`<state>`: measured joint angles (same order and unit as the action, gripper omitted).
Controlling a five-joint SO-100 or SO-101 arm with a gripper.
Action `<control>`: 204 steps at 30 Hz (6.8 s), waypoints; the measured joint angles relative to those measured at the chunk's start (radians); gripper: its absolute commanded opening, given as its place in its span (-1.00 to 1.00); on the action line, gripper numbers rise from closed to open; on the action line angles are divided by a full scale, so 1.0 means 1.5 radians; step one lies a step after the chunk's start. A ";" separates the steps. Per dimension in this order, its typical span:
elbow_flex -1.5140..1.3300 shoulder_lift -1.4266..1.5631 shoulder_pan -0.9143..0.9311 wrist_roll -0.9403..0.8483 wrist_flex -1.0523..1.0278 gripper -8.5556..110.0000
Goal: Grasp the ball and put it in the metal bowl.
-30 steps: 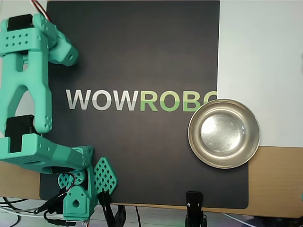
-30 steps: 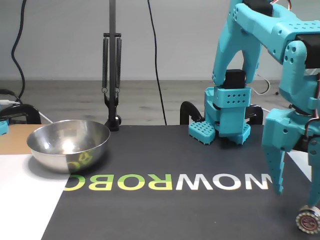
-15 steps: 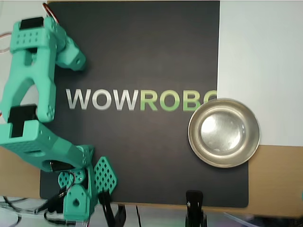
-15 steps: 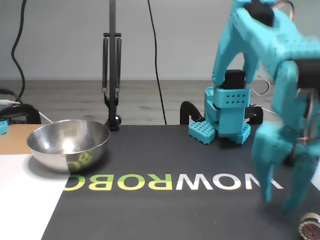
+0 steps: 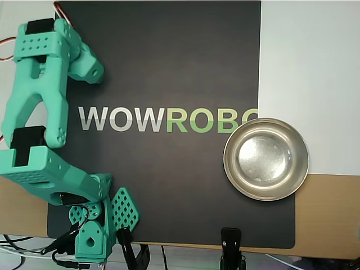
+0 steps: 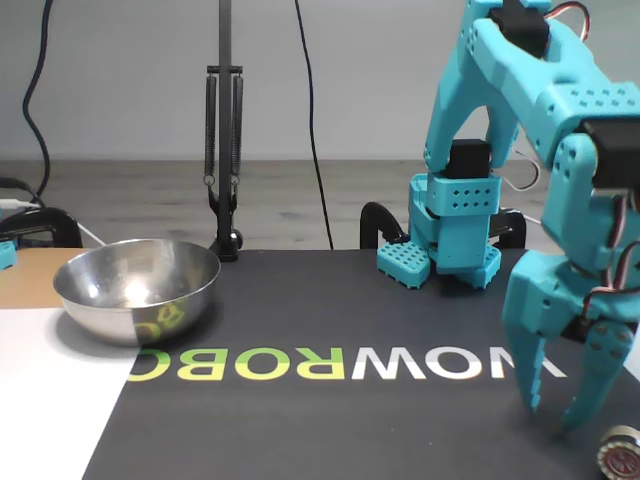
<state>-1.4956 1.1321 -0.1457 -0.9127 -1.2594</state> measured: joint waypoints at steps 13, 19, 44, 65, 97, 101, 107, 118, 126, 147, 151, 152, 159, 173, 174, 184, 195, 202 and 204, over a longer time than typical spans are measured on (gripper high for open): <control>0.000 0.094 -0.003 0.000 -0.033 -0.32; 0.003 0.100 -0.003 0.006 -0.036 -0.30; 0.079 0.100 -0.003 0.070 -0.069 0.08; 0.081 0.062 -0.003 0.036 -0.033 0.07; 0.083 0.044 -0.003 -0.057 -0.033 0.08; 0.083 0.044 -0.003 -0.059 -0.033 0.07; 0.083 0.044 -0.003 -0.078 -0.033 0.07; 0.083 0.042 -0.003 -0.078 -0.033 0.08; 0.085 0.032 -0.003 -0.078 -0.033 0.08; 0.119 0.008 -0.027 -0.077 -0.033 0.08; 0.119 0.008 -0.031 -0.077 -0.033 0.08; 0.119 0.008 -0.032 -0.077 -0.033 0.08; 0.119 0.008 -0.032 -0.077 -0.033 0.08; 0.141 0.008 -0.033 -0.077 -0.033 0.08; 0.143 0.005 -0.035 -0.077 -0.033 0.08; 0.222 -0.072 -0.050 -0.079 -0.034 0.08; 0.242 -0.082 -0.049 -0.074 -0.034 0.09; 0.242 -0.084 -0.050 -0.074 -0.034 0.09; 0.242 -0.084 -0.050 -0.074 -0.034 0.09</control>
<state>-1.1321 1.0063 -0.2209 -1.0232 -1.3100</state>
